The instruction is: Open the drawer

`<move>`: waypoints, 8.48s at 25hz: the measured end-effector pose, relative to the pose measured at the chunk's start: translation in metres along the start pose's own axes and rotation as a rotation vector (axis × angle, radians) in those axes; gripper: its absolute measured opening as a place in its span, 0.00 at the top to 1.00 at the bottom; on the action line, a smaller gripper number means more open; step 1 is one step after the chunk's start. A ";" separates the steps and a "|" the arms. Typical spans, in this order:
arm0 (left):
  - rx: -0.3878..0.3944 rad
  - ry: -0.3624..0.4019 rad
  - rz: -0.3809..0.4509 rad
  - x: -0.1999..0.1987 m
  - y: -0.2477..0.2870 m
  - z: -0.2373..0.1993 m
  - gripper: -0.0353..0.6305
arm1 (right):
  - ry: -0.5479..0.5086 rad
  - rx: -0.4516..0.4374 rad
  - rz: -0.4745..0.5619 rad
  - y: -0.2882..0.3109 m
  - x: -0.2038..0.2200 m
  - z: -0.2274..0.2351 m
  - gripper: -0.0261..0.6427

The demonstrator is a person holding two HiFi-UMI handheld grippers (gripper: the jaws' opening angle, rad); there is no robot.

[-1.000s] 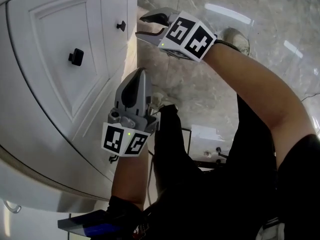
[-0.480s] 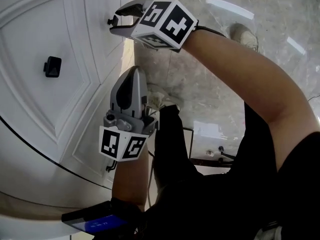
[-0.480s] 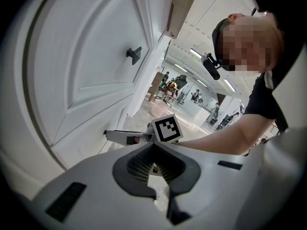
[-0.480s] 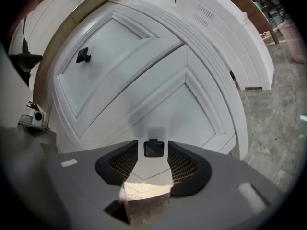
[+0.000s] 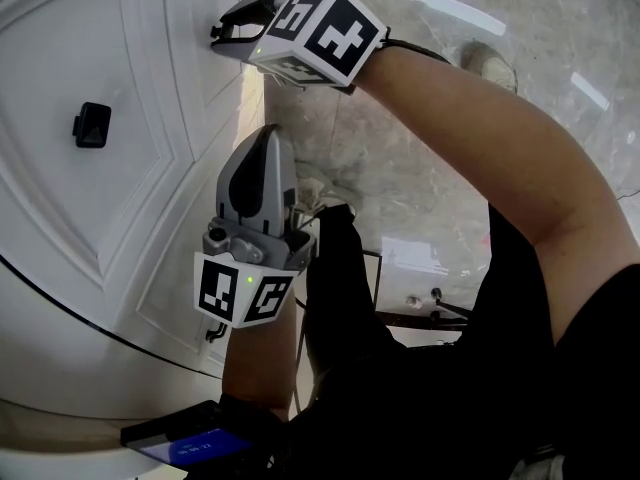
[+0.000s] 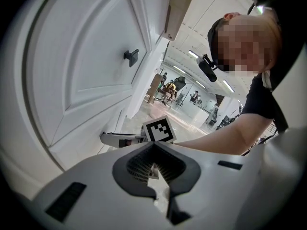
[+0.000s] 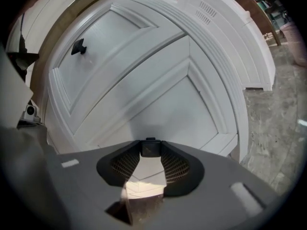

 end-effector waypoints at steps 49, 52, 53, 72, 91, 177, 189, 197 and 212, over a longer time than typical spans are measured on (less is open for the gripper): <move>0.056 0.039 0.050 -0.015 -0.003 0.020 0.96 | -0.089 0.073 -0.040 -0.071 0.046 -0.004 0.76; 0.070 0.025 0.050 -0.015 -0.003 0.022 0.96 | -0.091 0.079 -0.044 -0.077 0.052 -0.005 0.76; 0.076 0.023 0.048 -0.015 -0.003 0.022 0.96 | -0.089 0.080 -0.046 -0.078 0.053 -0.005 0.76; 0.033 0.068 0.063 -0.010 -0.046 0.032 0.96 | -0.089 0.100 -0.073 -0.106 0.073 -0.005 0.76; 0.026 0.093 0.068 -0.002 -0.059 0.038 0.96 | -0.076 0.124 -0.090 -0.139 0.098 -0.008 0.76; -0.020 0.166 0.330 -0.211 -0.298 0.193 0.96 | -0.187 0.389 0.002 -0.367 -0.148 -0.243 0.96; -0.267 0.070 0.497 -0.262 -0.501 0.184 0.96 | -0.379 0.332 0.003 -0.370 -0.339 -0.384 0.96; -0.479 -0.057 0.642 -0.236 -0.616 0.149 0.96 | -0.543 0.190 -0.034 -0.305 -0.436 -0.476 0.96; -0.734 -0.287 0.791 -0.106 -0.841 0.097 0.96 | -0.723 -0.074 -0.086 -0.117 -0.503 -0.698 0.96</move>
Point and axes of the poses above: the fingertips, and each gripper's own axes: y forward along the fingers, z to its right, x out of its underside, the point moved 10 cm from there along -y, backward along the fingers, and after that the axes turned 15 degrees about -z, right-handed, at the moved point
